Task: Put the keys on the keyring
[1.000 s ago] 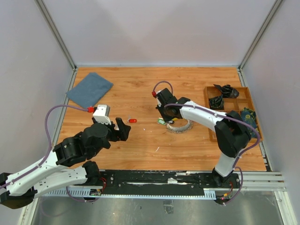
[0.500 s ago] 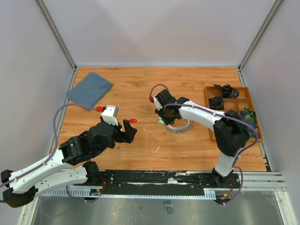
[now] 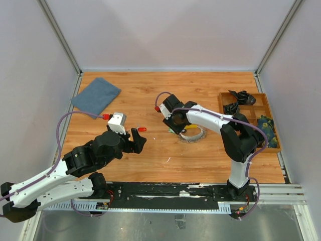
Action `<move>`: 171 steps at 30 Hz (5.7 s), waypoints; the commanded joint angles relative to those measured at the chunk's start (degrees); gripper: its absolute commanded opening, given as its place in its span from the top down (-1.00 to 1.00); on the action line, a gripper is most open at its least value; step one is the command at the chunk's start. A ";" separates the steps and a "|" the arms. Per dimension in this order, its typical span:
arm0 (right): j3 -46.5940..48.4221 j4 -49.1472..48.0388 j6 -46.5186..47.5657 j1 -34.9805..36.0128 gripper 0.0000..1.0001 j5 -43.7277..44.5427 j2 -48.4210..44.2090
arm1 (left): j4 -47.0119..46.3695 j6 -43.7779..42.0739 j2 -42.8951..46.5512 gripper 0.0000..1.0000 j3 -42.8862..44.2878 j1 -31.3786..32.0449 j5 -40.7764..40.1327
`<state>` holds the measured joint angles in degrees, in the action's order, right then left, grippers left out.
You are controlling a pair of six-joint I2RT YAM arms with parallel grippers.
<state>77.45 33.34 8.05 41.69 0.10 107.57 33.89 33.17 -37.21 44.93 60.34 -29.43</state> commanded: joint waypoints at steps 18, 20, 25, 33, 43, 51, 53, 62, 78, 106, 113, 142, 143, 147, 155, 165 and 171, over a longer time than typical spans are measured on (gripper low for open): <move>6.76 7.88 3.46 -1.90 0.19 -2.36 7.95 | -0.23 -0.60 -0.09 -0.73 1.30 -0.43 -0.86; 6.92 8.17 3.46 -1.95 0.20 -2.78 8.21 | -0.11 -0.56 -0.14 -0.73 1.35 -0.42 -0.94; 7.31 8.54 3.12 -1.98 0.44 -3.82 8.40 | -0.12 -0.57 -0.14 -0.73 1.56 -0.46 -1.12; 7.11 8.37 2.71 -1.97 0.82 -5.83 6.26 | -0.37 -0.50 -0.30 -0.73 1.39 -0.40 -1.17; 4.51 6.07 1.48 -2.00 0.99 -8.31 -2.37 | -0.90 -0.77 0.37 -0.73 1.35 -0.44 -0.64; -2.47 0.12 0.76 -2.01 0.99 -10.69 -15.41 | -5.79 -4.09 2.04 -0.73 0.55 -0.45 3.62; -4.40 -1.96 0.21 -1.97 0.99 -11.52 -18.72 | -7.17 -4.97 2.14 -0.73 0.36 -0.42 4.94; -6.72 -6.28 -9.12 -1.98 0.99 -16.46 -29.59 | -14.44 -10.02 -1.80 -0.73 0.37 -0.47 11.15; -1.76 -13.39 -12.94 -1.92 0.99 -29.55 -44.48 | -27.09 -24.11 -5.94 -0.50 8.86 -0.43 22.03; 5.57 -16.44 -16.32 -1.25 0.99 -34.18 -49.26 | -34.10 -25.92 -8.93 -0.12 14.58 -0.45 33.86; 6.54 -15.76 -15.13 -0.70 0.99 -35.11 -49.77 | -34.10 -29.87 -11.22 -0.05 16.28 -0.41 37.24; 5.34 -17.37 -17.12 0.19 0.99 -33.09 -50.72 | -42.68 -25.09 -12.02 -0.25 11.10 2.04 30.76; 5.23 -17.55 -17.31 0.23 0.99 -33.12 -50.79 | -43.02 -24.97 -12.13 -0.31 10.88 2.06 30.19; 4.70 -18.34 -17.96 0.28 0.99 -32.53 -50.88 | -45.03 -24.46 -12.94 -0.48 10.05 2.78 29.05; 3.91 -18.14 -18.83 0.31 0.99 -26.51 -50.81 | -48.69 -22.09 -14.47 -0.69 8.28 3.92 25.43; 6.75 -16.22 -25.66 0.32 0.99 -19.21 -46.67 | -49.79 -22.37 -19.07 -0.72 8.39 4.00 18.68; 5.95 -17.58 -26.88 0.30 0.99 -17.21 -46.58 | -52.14 -22.46 -20.22 -0.62 6.77 4.86 14.03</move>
<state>82.17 18.90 -16.16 41.28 -19.40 61.98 -13.74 10.72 -57.32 53.15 64.36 -10.44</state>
